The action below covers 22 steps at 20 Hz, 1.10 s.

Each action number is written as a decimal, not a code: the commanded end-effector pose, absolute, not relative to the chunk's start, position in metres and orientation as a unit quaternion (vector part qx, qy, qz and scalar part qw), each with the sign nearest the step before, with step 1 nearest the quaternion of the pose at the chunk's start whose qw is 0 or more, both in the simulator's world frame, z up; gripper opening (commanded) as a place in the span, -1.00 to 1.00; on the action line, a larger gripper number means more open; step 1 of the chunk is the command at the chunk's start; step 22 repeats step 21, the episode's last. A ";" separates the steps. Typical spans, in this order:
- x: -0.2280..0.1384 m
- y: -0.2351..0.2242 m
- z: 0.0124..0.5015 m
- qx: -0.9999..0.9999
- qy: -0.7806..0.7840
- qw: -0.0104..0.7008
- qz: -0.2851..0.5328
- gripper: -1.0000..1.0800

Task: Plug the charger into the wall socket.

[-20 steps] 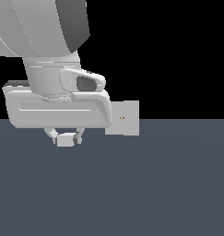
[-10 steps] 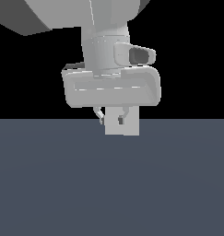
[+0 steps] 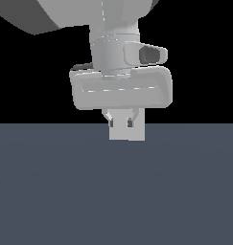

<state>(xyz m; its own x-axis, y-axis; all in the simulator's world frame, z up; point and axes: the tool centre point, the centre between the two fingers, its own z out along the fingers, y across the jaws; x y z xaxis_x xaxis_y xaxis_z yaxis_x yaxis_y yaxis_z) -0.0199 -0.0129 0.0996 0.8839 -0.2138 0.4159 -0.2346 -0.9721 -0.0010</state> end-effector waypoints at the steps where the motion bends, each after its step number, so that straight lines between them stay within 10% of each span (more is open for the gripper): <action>1: -0.018 -0.014 0.100 0.970 -0.116 0.025 0.212 -1.00; 22: 0.028 -0.025 0.100 0.970 -0.116 0.025 0.211 -1.00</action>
